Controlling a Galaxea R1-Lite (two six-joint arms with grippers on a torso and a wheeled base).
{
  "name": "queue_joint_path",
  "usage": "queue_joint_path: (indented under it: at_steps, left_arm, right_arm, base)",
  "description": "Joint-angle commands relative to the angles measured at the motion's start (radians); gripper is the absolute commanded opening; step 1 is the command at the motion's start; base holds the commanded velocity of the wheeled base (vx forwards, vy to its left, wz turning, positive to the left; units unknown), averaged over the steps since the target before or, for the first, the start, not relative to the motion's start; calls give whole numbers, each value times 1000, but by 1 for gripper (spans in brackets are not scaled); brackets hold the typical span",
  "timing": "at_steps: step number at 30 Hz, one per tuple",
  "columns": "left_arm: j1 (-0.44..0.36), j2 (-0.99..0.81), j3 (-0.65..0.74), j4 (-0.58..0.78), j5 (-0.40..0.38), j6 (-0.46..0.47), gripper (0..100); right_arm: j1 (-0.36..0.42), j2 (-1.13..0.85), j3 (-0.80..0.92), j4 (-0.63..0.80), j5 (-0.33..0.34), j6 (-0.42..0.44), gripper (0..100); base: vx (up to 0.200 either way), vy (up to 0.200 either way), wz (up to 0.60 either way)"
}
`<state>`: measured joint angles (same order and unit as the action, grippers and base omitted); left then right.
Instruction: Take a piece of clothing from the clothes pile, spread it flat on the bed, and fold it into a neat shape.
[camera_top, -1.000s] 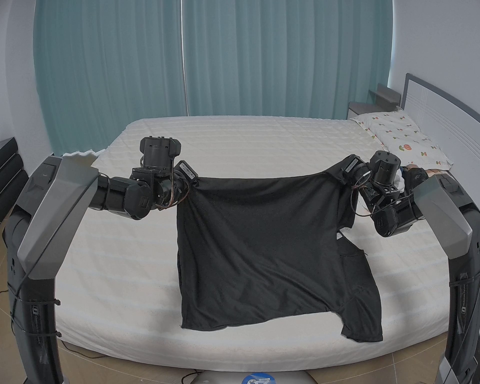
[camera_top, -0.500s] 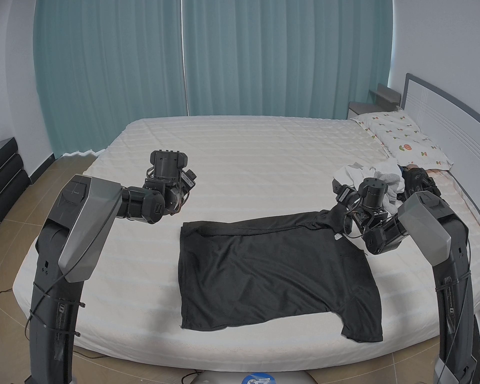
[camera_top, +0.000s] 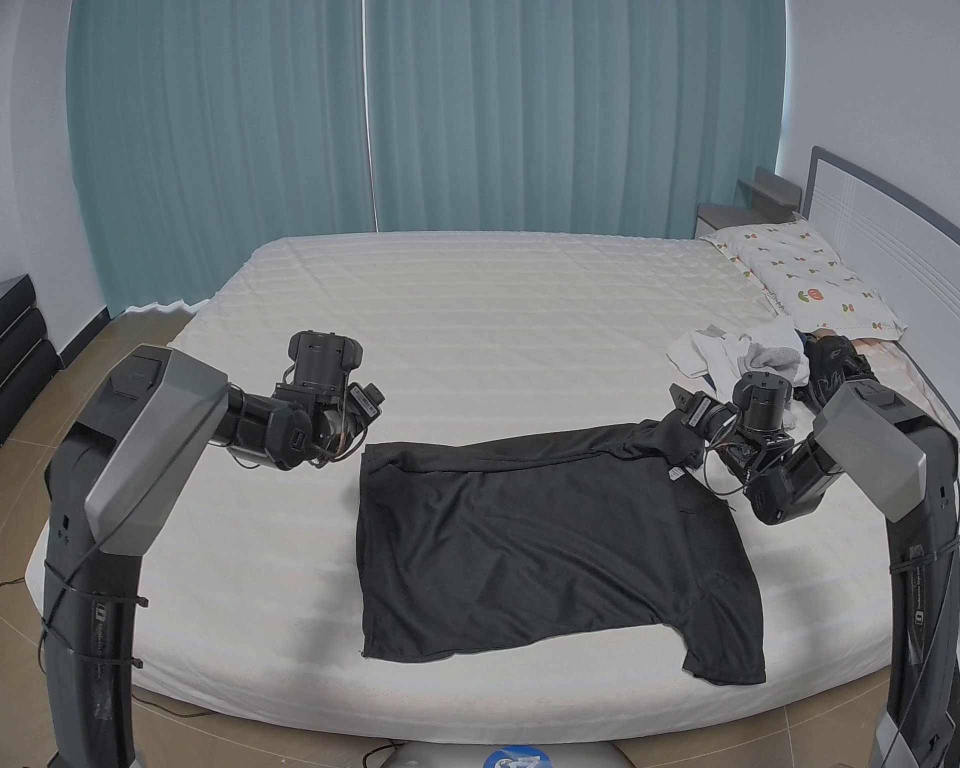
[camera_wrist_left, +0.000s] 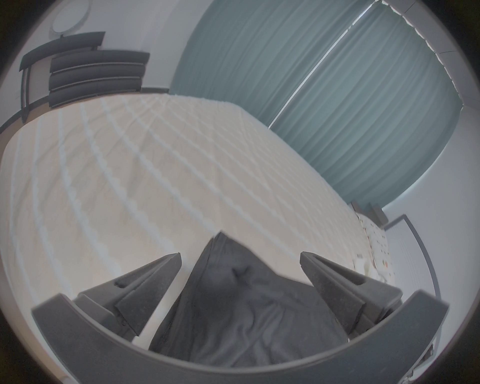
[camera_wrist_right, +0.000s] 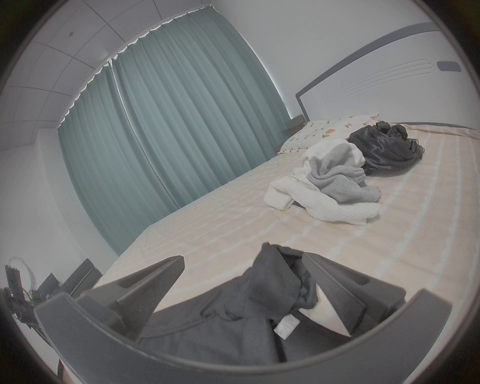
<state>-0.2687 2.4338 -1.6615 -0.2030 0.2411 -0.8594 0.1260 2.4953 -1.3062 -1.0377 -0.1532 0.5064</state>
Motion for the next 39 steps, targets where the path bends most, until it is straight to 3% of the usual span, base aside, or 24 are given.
queue_joint_path:
  at_steps: [1,2,3,4,5,7,8,13,16,20,21,22,30,33,39]
  left_arm:
    - [-4,-361,502,-98,-224,-3,100]
    - [-4,-368,516,-102,-229,-1,100]
    - [-4,-426,657,-171,-287,0,100]
    - [-4,-429,667,-177,-290,0,100]
    - [-7,-457,776,-242,-316,3,100]
    - [-7,-457,776,-242,-316,3,100]
    - [-17,-464,936,-358,-318,3,100]
    - [-35,-457,1097,-492,-318,-3,100]
    - [-93,-450,1186,-526,-307,-1,100]
    - [-127,-450,1220,-527,-279,-3,100]
    - [-167,-455,1253,-527,-210,-7,100]
    - [-179,-457,1264,-529,-195,-9,100]
    - [-242,-446,1278,-581,-194,-112,100]
    - [-251,-415,1264,-582,-194,-112,100]
    - [-244,-331,1206,-582,-180,-110,100]
  right_arm:
    - [-34,-196,338,-50,87,40,100]
    - [-35,-197,344,-51,87,41,100]
    - [-39,-208,429,-93,100,43,100]
    - [-39,-208,435,-97,101,43,100]
    - [-39,-208,504,-159,113,43,100]
    - [-39,-208,504,-159,113,43,100]
    - [-37,-205,634,-268,138,43,100]
    - [-31,-213,788,-375,185,43,100]
    - [-39,-231,881,-420,221,43,100]
    - [-48,-251,918,-432,238,43,100]
    - [-68,-288,981,-443,273,43,100]
    - [-69,-299,999,-443,284,43,100]
    - [-103,-286,1154,-522,330,31,100]
    - [-121,-283,1187,-522,368,26,100]
    - [-134,-282,1196,-522,371,26,100]
  base:
    - [0,0,0]
    - [0,0,0]
    - [0,0,0]
    - [0,0,0]
    - [0,0,0]
    - [0,0,0]
    - [0,0,0]
    - [0,0,0]
    - [0,0,0]
    - [0,0,0]
    - [0,0,0]
    - [0,0,0]
    - [-100,0,0]
    - [-200,0,0]
    - [-67,0,0]
